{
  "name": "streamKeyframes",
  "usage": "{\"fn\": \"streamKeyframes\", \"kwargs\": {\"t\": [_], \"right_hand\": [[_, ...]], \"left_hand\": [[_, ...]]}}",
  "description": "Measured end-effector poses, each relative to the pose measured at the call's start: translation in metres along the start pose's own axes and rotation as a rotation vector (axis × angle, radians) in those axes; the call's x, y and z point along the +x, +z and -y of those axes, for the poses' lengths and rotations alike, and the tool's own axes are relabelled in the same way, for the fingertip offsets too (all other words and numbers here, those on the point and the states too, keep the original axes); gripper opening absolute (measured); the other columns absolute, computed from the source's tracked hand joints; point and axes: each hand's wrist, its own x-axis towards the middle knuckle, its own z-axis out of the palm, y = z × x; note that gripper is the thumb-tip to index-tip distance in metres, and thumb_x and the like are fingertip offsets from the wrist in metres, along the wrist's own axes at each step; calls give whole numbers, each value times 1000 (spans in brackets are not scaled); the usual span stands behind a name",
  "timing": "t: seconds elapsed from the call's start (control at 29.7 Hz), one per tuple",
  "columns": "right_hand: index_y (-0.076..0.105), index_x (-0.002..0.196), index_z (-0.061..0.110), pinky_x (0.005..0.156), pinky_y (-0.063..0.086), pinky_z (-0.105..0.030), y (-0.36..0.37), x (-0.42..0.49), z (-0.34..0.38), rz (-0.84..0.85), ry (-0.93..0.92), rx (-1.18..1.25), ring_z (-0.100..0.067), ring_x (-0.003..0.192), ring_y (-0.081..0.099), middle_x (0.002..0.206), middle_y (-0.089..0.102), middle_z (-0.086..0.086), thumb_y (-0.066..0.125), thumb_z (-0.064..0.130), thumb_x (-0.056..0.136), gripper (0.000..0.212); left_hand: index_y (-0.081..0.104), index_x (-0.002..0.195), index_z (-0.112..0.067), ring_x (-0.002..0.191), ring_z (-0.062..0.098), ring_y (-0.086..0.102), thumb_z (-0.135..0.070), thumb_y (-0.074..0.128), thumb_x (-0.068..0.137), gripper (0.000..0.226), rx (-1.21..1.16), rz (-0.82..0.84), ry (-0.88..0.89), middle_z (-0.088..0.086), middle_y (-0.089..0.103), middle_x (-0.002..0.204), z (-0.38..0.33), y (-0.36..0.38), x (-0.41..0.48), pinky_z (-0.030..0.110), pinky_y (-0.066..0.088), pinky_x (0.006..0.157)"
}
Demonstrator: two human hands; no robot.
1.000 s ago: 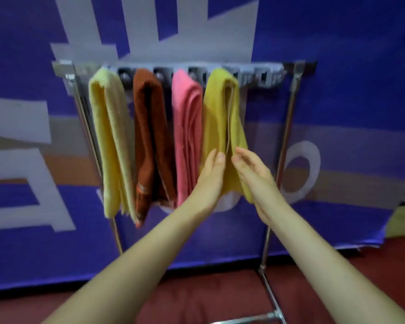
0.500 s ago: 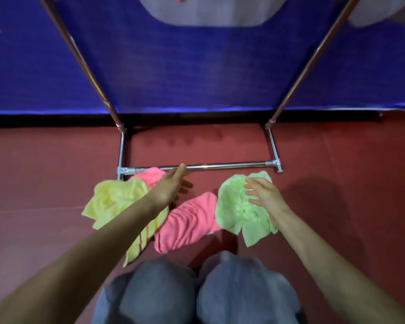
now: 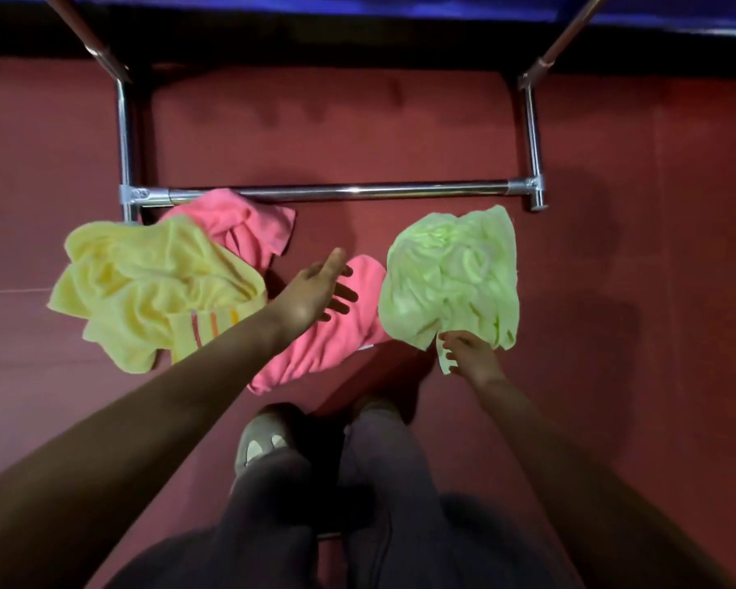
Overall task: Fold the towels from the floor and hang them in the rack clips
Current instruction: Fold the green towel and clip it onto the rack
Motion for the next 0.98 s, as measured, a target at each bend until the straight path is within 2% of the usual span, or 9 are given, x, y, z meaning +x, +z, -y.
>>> {"fn": "streamKeyframes", "kwargs": {"t": [0.27,0.37,0.47,0.57,0.64,0.74,0.81,0.88,0.98], "right_hand": [[47,125,7,59,33,-29,12,41,-42,9,304,213,-15,68,44,97,50,-9,43,13,92,33],[51,118,14,58,36,-29,15,50,-48,-71,310,291,-15,69,48,102,53,-12,45,10,90,28],[53,117,-3,59,48,-21,19,45,-50,-115,242,260,-25,83,54,101,55,-16,48,3,88,30],[50,112,-18,45,39,-4,26,36,-47,-112,101,206,-33,97,54,104,58,-36,47,-4,86,29],[52,116,-12,51,40,-2,28,29,-33,-118,16,237,-23,92,52,111,59,-28,48,-6,85,31],[58,113,-5,59,43,-8,32,10,-9,-43,-81,315,-10,73,53,82,61,-3,50,-7,82,32],[59,111,-6,69,45,-12,29,-16,12,29,-178,338,-8,76,56,83,61,0,47,-11,82,31],[57,114,-4,77,44,-13,22,-51,39,127,-263,363,-4,81,58,93,62,-2,45,-10,85,32],[56,115,-3,81,50,-15,1,-121,89,306,-394,523,-3,81,65,97,65,-2,41,-5,89,30]], "left_hand": [[51,85,-14,60,13,51,-36,21,97,39,-9,17,-54,4,56,71,36,9,27,13,42,47],[51,89,-13,61,13,52,-36,23,97,38,-4,0,-52,3,57,71,45,10,29,20,40,52],[50,95,-13,64,14,52,-38,23,97,37,-2,44,-78,4,58,74,54,14,31,22,38,55],[50,84,-20,64,15,52,-37,24,97,34,22,80,-76,4,58,75,58,20,28,25,35,58],[50,83,-22,64,14,52,-36,25,97,32,59,84,-45,2,58,74,55,21,22,25,37,58],[51,96,-15,75,15,53,-30,28,97,28,98,101,22,0,57,81,46,18,11,15,43,57],[52,111,-11,103,17,53,-29,30,97,32,165,117,89,2,59,107,33,13,-3,12,40,78],[46,130,-11,127,8,38,-30,29,97,41,201,149,153,-2,47,136,15,7,-22,8,24,97],[49,124,-23,111,-19,38,-26,23,98,37,174,218,328,-21,46,125,-35,0,-77,-9,21,88]]}}
